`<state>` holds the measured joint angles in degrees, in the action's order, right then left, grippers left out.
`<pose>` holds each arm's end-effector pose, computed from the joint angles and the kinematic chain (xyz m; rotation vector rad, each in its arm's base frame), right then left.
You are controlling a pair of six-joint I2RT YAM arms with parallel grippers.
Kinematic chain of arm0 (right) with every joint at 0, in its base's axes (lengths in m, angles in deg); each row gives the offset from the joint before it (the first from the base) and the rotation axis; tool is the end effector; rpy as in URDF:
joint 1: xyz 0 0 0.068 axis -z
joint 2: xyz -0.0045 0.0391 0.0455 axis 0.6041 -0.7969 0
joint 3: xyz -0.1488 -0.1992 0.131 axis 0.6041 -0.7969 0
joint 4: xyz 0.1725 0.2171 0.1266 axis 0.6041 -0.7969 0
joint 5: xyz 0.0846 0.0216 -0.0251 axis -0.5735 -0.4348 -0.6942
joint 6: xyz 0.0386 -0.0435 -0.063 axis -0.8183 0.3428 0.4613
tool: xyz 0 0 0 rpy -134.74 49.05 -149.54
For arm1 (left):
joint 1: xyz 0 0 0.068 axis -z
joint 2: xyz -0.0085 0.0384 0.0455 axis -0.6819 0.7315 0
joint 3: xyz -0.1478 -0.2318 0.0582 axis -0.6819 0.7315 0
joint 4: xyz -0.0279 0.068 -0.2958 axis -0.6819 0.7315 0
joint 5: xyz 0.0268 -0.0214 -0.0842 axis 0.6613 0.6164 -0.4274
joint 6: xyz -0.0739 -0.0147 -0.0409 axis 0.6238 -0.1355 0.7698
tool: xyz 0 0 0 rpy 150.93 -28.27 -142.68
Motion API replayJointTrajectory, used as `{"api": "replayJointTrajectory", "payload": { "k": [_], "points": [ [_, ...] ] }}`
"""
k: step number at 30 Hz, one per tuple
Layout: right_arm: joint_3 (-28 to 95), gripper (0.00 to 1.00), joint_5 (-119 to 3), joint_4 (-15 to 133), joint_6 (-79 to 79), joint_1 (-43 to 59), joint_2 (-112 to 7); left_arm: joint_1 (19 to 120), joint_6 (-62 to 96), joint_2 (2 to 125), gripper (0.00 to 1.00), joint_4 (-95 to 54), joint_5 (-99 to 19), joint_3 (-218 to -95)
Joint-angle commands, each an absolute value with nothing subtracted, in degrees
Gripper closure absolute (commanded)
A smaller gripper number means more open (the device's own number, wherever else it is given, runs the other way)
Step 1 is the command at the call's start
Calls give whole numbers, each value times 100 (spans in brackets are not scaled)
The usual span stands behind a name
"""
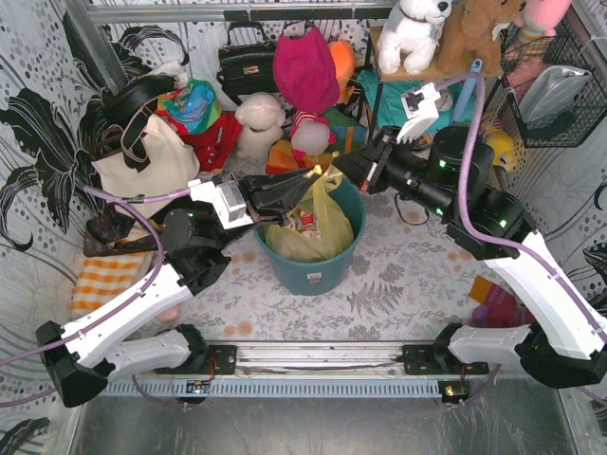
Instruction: Tie the trash bag
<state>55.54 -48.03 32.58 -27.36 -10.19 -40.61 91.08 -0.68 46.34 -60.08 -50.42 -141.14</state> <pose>0.2055 0.2189 0.5638 -0.1580 1.6441 1.0840 0.1709 -0.2269 0.4896 0.6927 0.6532 -0.8155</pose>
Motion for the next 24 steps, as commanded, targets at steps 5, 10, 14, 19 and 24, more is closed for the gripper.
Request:
{"api": "replayJointTrajectory", "payload": {
  "k": [5, 10, 14, 19, 24],
  "points": [
    [4755, 100, -5285, 3799, -3231, -1048, -3289, 9080, -101, 4655, 98, -6394, -4689, -14081],
    [4422, 100, -6025, 4156, -3364, -1054, -3182, 9080, -108, 4710, 98, -6336, -4673, -14116],
    [4187, 100, -6580, 4514, -3507, -1076, -3153, 9080, -121, 4764, 98, -6263, -4659, -14179],
    [4066, 100, -6834, 4784, -3558, -1197, -3175, 9080, -112, 4827, 98, -6245, -4668, -14218],
    [4022, 100, -6485, 4860, -3265, -1589, -3192, 9080, -99, 4872, 98, -6224, -4683, -14254]
  ]
}}
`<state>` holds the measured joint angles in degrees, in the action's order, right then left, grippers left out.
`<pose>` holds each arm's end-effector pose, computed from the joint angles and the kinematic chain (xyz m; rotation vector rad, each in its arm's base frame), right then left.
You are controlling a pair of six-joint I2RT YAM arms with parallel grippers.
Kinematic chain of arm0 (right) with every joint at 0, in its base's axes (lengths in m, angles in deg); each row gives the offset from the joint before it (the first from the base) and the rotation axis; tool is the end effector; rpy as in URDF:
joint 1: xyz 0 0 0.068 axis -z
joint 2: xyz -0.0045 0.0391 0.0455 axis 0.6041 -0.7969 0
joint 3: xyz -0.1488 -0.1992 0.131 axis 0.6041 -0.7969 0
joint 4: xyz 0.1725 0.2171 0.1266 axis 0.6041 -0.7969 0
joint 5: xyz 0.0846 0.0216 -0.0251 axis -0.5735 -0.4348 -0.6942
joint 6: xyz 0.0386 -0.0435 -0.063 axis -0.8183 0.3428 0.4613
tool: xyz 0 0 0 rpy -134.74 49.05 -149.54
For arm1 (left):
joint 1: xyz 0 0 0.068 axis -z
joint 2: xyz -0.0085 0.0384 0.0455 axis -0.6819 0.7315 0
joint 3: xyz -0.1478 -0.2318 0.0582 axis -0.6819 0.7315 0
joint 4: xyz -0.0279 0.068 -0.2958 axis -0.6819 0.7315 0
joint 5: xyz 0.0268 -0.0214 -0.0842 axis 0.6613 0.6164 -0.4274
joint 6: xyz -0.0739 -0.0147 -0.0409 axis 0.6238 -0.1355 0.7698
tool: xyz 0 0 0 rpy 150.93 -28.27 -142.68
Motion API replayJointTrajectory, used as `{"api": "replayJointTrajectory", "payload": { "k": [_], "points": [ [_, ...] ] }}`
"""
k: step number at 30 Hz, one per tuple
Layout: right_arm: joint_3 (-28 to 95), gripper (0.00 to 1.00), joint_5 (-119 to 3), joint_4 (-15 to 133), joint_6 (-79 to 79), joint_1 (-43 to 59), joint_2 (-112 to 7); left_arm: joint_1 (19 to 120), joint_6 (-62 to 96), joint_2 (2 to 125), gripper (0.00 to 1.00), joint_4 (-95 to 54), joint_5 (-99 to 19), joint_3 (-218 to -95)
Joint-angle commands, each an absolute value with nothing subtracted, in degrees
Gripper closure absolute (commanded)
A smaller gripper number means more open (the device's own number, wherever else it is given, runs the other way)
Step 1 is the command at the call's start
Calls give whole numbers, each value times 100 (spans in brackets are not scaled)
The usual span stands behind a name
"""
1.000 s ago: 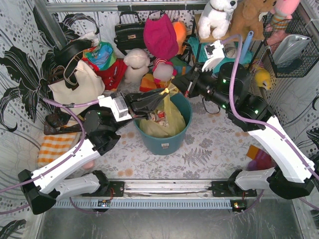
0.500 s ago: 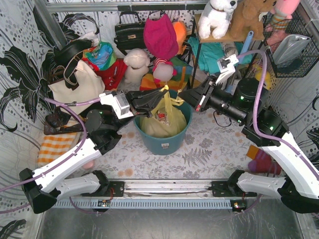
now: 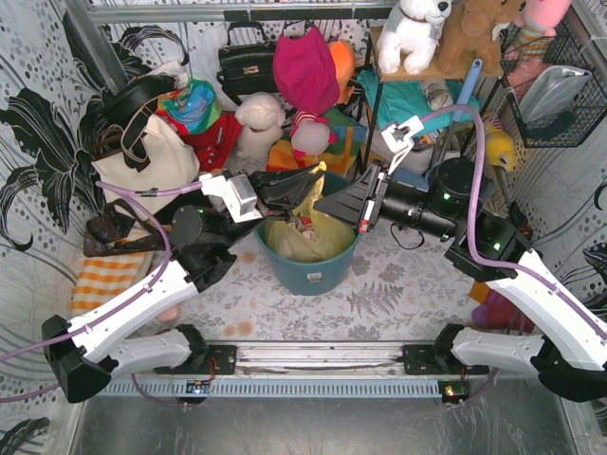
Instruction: Tie the trash bag
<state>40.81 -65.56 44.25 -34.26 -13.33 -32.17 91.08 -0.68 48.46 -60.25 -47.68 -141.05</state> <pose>0.1625 0.2287 0.5346 -0.3798 1.5979 1.4659 0.1832 -0.2354 0.4800 0.6674 0.7086 -0.7969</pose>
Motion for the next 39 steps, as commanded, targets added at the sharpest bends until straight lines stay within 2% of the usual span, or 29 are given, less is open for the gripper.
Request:
{"api": "replayJointTrajectory", "payload": {
  "k": [1, 11, 26, 39],
  "points": [
    [3996, 100, -6391, 4893, -3217, -1657, -3193, 9080, -91, 4882, 98, -6213, -4687, -14264],
    [3675, 100, -5135, 5194, -2620, -2489, -3239, 9080, -82, 4909, 98, -6168, -4691, -14320],
    [3512, 100, -2301, 5117, -1537, -3480, -3710, 9080, -159, 4824, 98, -5974, -4685, -14307],
    [2808, 100, -1558, 5894, -1262, -3648, -3673, 9080, -222, 4621, 98, -6009, -4299, -14100]
  ]
}}
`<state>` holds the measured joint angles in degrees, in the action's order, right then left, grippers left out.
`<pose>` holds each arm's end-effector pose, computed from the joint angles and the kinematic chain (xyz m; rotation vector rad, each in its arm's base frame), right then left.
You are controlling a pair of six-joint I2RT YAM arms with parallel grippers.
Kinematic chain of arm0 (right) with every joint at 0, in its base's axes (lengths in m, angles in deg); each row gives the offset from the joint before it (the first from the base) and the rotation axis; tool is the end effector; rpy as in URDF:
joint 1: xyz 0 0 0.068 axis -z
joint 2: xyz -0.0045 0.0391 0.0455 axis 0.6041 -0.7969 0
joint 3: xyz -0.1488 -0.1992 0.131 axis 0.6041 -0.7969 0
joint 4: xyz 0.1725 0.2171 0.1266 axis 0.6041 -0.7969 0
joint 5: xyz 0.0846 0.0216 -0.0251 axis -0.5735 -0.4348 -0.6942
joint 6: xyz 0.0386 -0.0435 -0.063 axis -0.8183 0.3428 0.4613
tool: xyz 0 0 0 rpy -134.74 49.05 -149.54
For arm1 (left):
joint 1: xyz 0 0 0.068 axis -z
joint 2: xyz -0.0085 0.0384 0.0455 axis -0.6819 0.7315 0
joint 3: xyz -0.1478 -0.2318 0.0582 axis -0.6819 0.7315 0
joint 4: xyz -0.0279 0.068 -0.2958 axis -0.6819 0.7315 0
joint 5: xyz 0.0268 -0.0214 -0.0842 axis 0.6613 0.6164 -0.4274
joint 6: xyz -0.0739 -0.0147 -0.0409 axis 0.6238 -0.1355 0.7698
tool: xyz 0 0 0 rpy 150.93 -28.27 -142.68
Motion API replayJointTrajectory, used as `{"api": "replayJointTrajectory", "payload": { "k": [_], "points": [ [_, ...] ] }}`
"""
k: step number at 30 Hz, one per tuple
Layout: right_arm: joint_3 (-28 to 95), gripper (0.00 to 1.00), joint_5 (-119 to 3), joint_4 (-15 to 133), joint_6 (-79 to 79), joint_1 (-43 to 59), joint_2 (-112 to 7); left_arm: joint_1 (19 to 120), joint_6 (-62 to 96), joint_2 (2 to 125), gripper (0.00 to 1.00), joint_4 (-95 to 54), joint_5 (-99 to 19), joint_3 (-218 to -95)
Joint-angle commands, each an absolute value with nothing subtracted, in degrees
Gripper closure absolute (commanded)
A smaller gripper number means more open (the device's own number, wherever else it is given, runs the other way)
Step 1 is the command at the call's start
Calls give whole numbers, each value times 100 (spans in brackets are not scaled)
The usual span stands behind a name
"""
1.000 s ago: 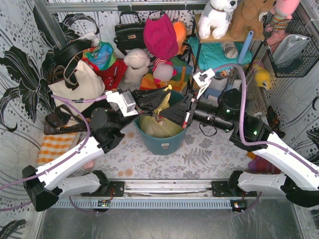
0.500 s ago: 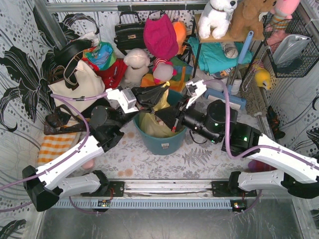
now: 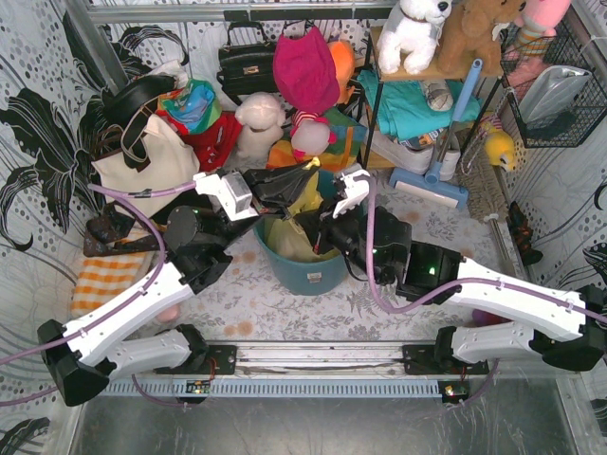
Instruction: Tie the trash bag
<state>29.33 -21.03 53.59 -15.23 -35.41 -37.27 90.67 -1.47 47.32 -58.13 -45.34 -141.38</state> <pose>0.1348 0.3064 0.4498 -0.3085 1.6193 0.8851 0.1842 -0.2290 0.4840 0.6394 0.7346 -0.7601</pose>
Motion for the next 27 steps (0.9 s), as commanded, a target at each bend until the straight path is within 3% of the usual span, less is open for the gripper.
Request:
{"api": "replayJointTrajectory", "payload": {
  "k": [1, 19, 27],
  "points": [
    [2764, 100, -1375, 5991, -1214, -3675, -3706, 9080, -222, 4613, 98, -6000, -4304, -14099],
    [1928, 100, 572, 8283, -461, -3701, -4113, 9080, -213, 4459, 92, -5843, -4403, -14017],
    [1750, 100, 720, 9176, -178, -3620, -4336, 9081, -268, 4283, 63, -5693, -4261, -13929]
  ]
}}
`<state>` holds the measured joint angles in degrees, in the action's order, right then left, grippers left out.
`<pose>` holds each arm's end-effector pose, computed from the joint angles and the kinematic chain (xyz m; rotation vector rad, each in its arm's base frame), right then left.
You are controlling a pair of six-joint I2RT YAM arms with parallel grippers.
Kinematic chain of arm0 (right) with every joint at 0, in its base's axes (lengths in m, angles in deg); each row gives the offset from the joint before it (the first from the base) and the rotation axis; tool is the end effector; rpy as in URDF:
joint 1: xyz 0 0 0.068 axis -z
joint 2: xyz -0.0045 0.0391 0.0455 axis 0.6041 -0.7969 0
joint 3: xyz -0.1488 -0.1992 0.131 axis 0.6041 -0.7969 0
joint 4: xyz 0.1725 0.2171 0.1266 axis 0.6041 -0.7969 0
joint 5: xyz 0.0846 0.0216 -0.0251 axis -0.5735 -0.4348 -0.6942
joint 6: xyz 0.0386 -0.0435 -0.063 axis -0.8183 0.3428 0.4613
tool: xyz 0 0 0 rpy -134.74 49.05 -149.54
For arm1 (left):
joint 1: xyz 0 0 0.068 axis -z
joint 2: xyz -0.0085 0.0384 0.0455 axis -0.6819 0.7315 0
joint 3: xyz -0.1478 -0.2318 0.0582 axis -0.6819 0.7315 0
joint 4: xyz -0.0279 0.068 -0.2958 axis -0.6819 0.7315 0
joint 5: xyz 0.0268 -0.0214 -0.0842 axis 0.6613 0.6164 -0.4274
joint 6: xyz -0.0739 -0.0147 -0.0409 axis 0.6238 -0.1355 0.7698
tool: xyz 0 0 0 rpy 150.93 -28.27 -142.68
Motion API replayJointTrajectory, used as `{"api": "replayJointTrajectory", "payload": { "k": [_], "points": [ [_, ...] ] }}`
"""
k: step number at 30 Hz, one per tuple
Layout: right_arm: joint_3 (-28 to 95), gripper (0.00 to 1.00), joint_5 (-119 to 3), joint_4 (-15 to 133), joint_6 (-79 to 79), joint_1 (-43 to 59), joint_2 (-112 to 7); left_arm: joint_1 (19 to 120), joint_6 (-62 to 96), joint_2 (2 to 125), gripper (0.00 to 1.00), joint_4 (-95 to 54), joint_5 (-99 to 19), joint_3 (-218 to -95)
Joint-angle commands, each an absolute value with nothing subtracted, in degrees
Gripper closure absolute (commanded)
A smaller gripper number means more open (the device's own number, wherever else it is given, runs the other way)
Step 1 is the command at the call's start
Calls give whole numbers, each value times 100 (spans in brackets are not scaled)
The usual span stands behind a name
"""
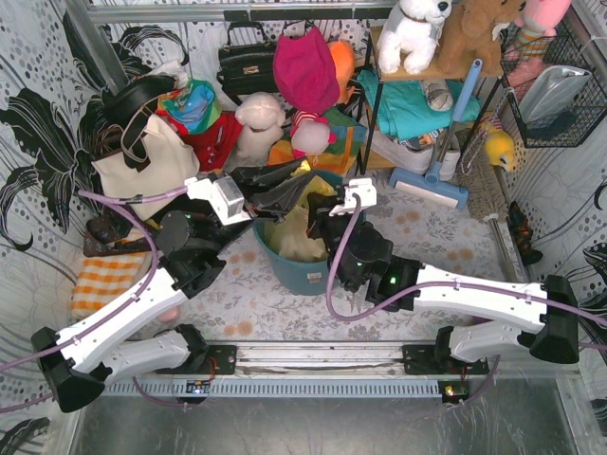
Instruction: Tie the trash bag
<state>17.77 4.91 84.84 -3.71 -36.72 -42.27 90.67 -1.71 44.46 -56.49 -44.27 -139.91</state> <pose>0.1545 0.3113 0.4039 0.0555 1.4531 0.5787 0.1771 -0.2191 0.4836 0.6269 0.7456 -0.7480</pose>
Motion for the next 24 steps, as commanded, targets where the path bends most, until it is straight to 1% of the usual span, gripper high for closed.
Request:
{"api": "replayJointTrajectory", "payload": {
  "k": [1, 3, 8, 10, 15, 20, 24],
  "points": [
    [1747, 100, 711, 9192, -219, -3585, -4349, 9080, -295, 4245, 59, -5641, -4216, -13924],
    [1745, 100, 679, 9155, -346, -3499, -4372, 9080, -350, 4129, 54, -5531, -4098, -13885],
    [1771, 100, 565, 9015, -562, -3294, -4404, 9059, -510, 3771, 48, -5110, -3437, -13793],
    [1788, 100, 559, 9006, -564, -3240, -4412, 8995, -512, 3684, 44, -4926, -3171, -13797],
    [1849, 100, 485, 8919, -650, -3080, -4438, 8560, -132, 3606, 31, -4477, -3022, -13889],
    [1934, 100, 416, 8912, -658, -3000, -4513, 7722, 662, 3733, 29, -4267, -3576, -13901],
    [1874, 100, 234, 9084, -691, -2953, -4519, 7003, 1328, 4018, 28, -4258, -4633, -13956]
  ]
}}
